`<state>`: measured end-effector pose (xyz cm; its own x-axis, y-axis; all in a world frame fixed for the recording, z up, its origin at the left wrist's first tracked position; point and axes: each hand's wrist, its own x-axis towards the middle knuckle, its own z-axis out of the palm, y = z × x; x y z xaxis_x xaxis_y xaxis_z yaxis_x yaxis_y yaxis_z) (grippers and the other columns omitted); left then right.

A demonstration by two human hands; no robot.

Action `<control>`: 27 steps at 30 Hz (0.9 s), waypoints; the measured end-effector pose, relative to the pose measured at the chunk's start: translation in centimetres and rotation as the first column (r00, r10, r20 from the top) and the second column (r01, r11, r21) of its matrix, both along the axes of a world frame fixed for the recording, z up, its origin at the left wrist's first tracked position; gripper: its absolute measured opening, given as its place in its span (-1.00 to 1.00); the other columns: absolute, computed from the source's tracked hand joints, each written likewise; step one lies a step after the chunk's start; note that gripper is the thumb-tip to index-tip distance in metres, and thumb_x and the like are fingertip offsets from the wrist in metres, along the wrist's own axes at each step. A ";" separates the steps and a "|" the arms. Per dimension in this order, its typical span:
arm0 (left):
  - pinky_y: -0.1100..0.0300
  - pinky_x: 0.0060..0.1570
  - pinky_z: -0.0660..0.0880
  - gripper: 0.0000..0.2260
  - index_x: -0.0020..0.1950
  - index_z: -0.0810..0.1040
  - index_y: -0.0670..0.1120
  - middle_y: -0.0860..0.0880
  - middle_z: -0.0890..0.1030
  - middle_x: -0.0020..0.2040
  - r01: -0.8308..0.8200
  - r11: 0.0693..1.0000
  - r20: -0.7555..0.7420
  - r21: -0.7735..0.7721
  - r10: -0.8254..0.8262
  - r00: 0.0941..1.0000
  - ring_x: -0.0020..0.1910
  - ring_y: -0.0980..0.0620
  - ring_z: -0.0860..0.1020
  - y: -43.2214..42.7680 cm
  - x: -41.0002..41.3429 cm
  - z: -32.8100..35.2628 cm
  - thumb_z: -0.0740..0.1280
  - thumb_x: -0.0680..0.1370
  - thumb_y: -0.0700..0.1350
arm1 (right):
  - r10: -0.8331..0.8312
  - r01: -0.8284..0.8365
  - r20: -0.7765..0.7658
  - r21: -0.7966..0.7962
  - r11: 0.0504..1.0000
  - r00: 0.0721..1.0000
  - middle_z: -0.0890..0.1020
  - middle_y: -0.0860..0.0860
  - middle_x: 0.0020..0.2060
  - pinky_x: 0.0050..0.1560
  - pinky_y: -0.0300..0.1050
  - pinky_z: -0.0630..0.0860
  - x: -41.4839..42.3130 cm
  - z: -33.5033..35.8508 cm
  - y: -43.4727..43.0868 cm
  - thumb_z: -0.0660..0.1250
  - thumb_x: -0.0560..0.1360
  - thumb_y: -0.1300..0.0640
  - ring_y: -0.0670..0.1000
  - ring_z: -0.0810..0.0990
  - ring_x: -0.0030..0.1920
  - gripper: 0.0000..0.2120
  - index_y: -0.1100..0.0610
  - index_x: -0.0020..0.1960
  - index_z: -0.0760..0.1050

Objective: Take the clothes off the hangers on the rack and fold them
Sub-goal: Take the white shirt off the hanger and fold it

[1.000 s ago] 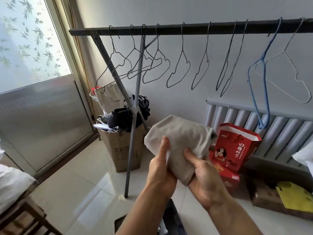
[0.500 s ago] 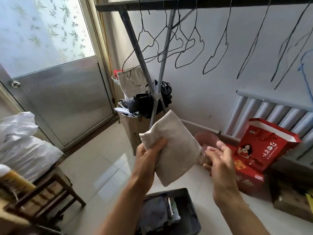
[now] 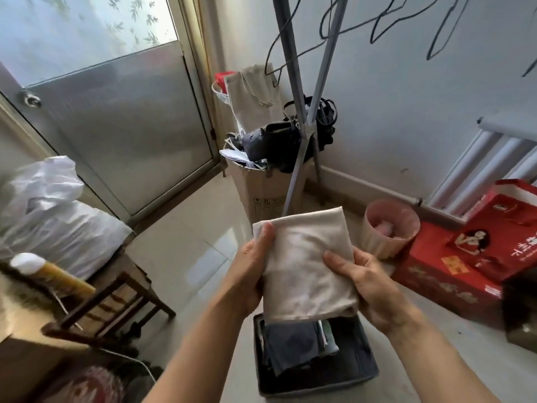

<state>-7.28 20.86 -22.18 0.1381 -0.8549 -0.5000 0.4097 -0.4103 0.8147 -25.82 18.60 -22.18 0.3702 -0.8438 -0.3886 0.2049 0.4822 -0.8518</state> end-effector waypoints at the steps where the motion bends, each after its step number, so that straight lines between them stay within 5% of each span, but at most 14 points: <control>1: -0.06 0.05 0.61 -0.46 0.11 0.61 -0.13 -0.15 0.71 -0.01 0.017 1.000 0.025 0.019 -0.017 1.000 -0.03 -0.13 0.69 -0.2 0.1 -0.5 0.39 0.35 0.26 | -0.045 0.045 -0.013 -0.014 0.999 0.999 0.71 0.14 -0.08 -0.27 -0.07 0.64 0.7 -0.6 -0.4 0.42 0.36 0.12 0.10 0.70 -0.13 -0.68 0.21 0.08 0.58; 3: 0.03 -0.08 0.64 -0.44 0.06 0.62 -0.16 -0.13 0.72 -0.06 0.043 0.998 0.097 0.051 -0.048 0.994 -0.12 -0.09 0.71 -0.6 0.7 -2.4 0.48 0.25 0.22 | -0.088 0.088 -0.021 -0.012 0.996 0.996 0.71 0.15 -0.02 -0.16 0.00 0.65 2.3 -2.2 -1.6 0.42 0.37 0.09 0.12 0.71 -0.07 -0.68 0.17 0.10 0.59; 6: 0.21 -0.30 0.60 -0.66 -0.03 0.63 -0.15 -0.07 0.73 -0.17 -0.034 0.999 0.209 -0.020 0.038 0.977 -0.24 0.00 0.71 -1.4 1.4 -5.5 0.56 0.30 -0.01 | -0.052 0.054 -0.046 0.048 0.997 0.998 0.72 0.13 -0.03 -0.03 0.10 0.64 4.1 -4.5 -3.2 0.43 0.36 0.01 0.13 0.71 -0.08 -0.63 0.15 0.12 0.58; 9: 0.09 -0.21 0.65 -0.63 -0.03 0.60 -0.06 -0.03 0.72 -0.14 -0.097 0.991 0.429 -0.097 0.130 0.894 -0.20 0.01 0.70 -2.5 2.2 -8.4 0.63 0.28 0.00 | -0.103 0.112 -0.110 0.073 0.991 0.989 0.73 0.11 -0.20 -0.34 -0.09 0.62 5.8 -7.4 -4.6 0.50 0.27 0.02 0.07 0.71 -0.26 -0.59 0.21 0.03 0.58; 11: 0.05 -0.18 0.64 -0.61 -0.04 0.60 -0.03 0.00 0.70 -0.14 -0.112 0.988 0.520 -0.108 0.152 0.841 -0.18 0.02 0.69 -3.2 3.1 -11.4 0.62 0.27 0.10 | -0.167 0.182 -0.138 0.100 0.978 0.976 0.72 0.10 -0.26 -0.38 -0.14 0.60 6.9 -10.9 -5.7 0.51 0.33 0.13 0.05 0.71 -0.30 -0.72 0.24 -0.04 0.58; 17: 0.11 -0.18 0.56 -0.74 -0.01 0.62 -0.17 -0.05 0.69 -0.12 -0.173 0.984 0.370 0.047 0.144 0.918 -0.18 0.06 0.64 -5.0 5.4 -22.0 0.34 0.59 0.03 | -0.123 0.154 -0.193 0.156 0.976 0.973 0.72 0.16 -0.08 -0.12 -0.03 0.67 8.4 -21.4 -9.0 0.43 0.46 0.22 0.12 0.70 -0.09 -0.85 0.23 0.01 0.59; 21: 0.34 -0.28 0.48 -0.86 0.11 0.53 -0.08 -0.05 0.67 -0.05 -0.138 0.973 0.389 0.186 0.056 0.919 -0.15 0.10 0.63 -4.8 5.7 -30.1 0.31 0.61 -0.06 | -0.025 0.082 -0.259 0.212 0.974 0.965 0.71 0.15 -0.02 -0.01 -0.02 0.65 8.0 -29.7 -10.1 0.35 0.55 0.18 0.14 0.69 0.01 -0.82 0.23 0.11 0.55; 24: 0.27 -0.28 0.44 -0.78 0.17 0.36 -0.07 -0.05 0.61 -0.07 -0.133 0.936 0.407 0.325 -0.011 0.913 -0.15 0.05 0.57 -3.1 5.1 -37.2 0.32 0.58 -0.11 | 0.061 0.043 -0.329 0.299 0.953 0.943 0.69 0.16 0.01 -0.02 -0.03 0.63 7.2 -36.7 -9.4 0.29 0.58 0.22 0.15 0.67 0.03 -0.82 0.23 0.16 0.53; 27: 0.22 -0.29 0.36 -0.86 -0.04 0.39 -0.03 -0.04 0.53 -0.20 -0.111 0.917 0.434 0.384 -0.074 0.898 -0.25 0.03 0.45 -1.0 4.1 -44.0 0.30 0.54 -0.25 | 0.173 0.012 -0.428 0.395 0.919 0.887 0.68 0.19 -0.05 0.01 0.04 0.56 6.2 -43.6 -8.1 0.24 0.55 0.36 0.18 0.65 -0.03 -0.80 0.28 0.14 0.53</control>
